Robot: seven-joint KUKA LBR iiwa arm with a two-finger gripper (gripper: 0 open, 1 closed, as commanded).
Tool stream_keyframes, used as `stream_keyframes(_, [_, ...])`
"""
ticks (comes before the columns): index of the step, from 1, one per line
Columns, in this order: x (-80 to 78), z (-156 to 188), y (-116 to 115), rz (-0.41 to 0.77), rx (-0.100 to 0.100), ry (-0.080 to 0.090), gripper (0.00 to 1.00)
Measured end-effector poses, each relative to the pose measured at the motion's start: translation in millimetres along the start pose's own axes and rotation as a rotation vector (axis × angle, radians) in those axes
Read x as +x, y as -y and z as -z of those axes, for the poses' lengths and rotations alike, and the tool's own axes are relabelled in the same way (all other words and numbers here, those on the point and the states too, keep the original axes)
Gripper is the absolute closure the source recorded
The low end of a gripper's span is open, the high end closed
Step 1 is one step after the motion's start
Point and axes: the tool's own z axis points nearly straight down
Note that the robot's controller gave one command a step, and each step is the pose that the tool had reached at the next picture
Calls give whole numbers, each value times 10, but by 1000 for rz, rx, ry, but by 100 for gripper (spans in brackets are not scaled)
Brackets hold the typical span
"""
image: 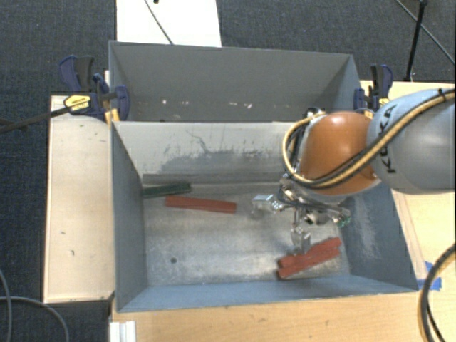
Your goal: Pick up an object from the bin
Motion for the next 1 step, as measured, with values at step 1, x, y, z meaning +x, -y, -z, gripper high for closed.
stream_keyframes(1, [276, -2, 209, 481, 1, 2, 0])
